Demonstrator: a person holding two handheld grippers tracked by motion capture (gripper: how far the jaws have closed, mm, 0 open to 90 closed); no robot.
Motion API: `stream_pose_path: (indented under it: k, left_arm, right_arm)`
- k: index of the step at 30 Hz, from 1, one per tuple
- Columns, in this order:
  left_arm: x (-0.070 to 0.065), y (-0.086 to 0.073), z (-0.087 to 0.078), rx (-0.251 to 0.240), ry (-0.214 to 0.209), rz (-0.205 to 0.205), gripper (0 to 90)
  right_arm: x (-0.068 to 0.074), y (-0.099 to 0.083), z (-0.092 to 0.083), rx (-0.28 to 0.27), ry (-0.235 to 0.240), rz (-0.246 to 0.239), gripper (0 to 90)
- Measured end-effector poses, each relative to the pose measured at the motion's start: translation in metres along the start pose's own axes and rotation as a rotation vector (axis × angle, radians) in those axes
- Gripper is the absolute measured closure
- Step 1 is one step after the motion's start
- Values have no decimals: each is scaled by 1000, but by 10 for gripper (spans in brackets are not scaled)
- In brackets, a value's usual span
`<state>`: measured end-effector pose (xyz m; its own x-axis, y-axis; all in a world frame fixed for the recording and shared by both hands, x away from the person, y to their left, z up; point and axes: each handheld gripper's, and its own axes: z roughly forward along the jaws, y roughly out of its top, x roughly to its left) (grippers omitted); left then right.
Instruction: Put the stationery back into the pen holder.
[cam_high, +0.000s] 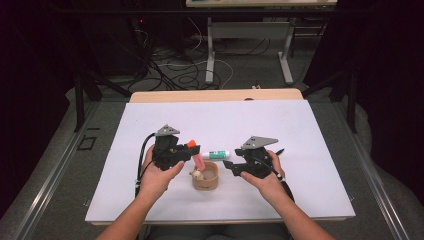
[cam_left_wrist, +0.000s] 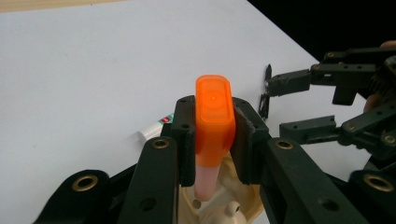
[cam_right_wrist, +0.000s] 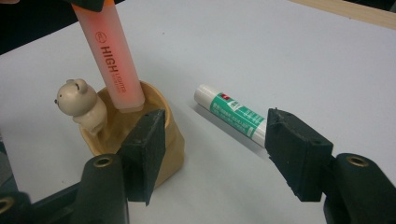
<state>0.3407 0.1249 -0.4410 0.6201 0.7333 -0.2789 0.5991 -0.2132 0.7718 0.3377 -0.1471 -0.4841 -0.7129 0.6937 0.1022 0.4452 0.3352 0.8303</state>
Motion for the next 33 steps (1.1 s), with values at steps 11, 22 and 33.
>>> stream_pose_path:
  k: [11,22,33]
  left_arm:
    - [-2,-11,7,48,17,41,738]
    - [-5,-20,15,90,30,62,737]
    - [-7,-24,19,105,47,89,721]
  right_arm:
    - [-2,-2,1,-4,-7,17,384]
    - [-4,-5,0,6,-7,25,384]
    - [-4,-5,1,5,-10,23,384]
